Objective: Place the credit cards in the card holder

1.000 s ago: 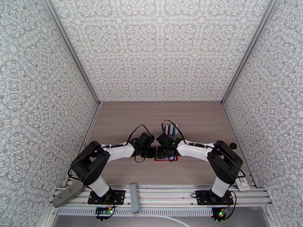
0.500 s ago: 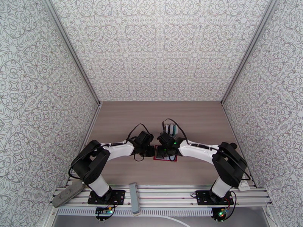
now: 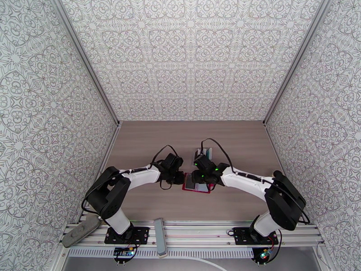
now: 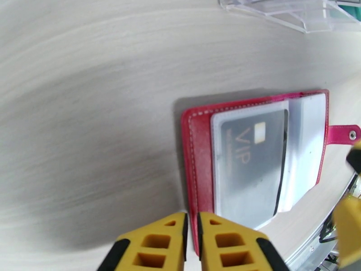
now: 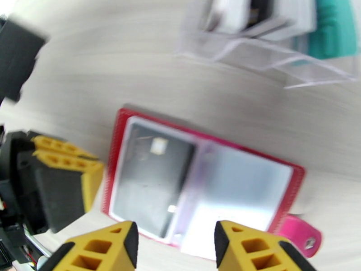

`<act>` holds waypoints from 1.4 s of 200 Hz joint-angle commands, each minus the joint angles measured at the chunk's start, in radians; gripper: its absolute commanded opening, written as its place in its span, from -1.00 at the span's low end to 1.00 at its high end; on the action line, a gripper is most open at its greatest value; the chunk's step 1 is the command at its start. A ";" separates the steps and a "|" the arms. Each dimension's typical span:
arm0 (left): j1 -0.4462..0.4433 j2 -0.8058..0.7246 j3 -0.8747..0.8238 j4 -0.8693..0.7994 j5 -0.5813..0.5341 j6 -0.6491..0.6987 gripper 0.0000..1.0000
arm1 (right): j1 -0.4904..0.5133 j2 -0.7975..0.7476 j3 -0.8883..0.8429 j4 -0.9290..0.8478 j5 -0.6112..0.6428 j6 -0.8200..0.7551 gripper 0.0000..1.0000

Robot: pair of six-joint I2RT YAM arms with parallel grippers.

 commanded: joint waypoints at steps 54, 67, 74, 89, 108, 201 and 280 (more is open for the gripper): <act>-0.053 -0.081 -0.044 0.029 0.017 -0.054 -0.51 | -0.078 -0.021 -0.069 0.084 -0.093 -0.027 0.01; -0.059 -0.075 -0.047 0.038 0.021 -0.062 -0.51 | -0.089 -0.013 -0.078 0.097 -0.107 -0.026 0.01; -0.062 -0.072 -0.048 0.043 0.022 -0.066 -0.50 | -0.091 -0.011 -0.083 0.102 -0.110 -0.026 0.01; -0.069 -0.065 -0.055 0.054 0.022 -0.074 -0.48 | -0.097 -0.009 -0.087 0.107 -0.111 -0.027 0.01; -0.072 -0.055 -0.062 0.064 0.023 -0.081 -0.46 | -0.106 -0.004 -0.094 0.114 -0.113 -0.030 0.01; -0.083 -0.025 -0.095 0.101 0.025 -0.104 -0.44 | -0.127 0.007 -0.113 0.134 -0.124 -0.034 0.01; -0.085 -0.019 -0.121 0.120 0.022 -0.117 -0.43 | -0.136 0.036 -0.117 0.151 -0.127 -0.036 0.01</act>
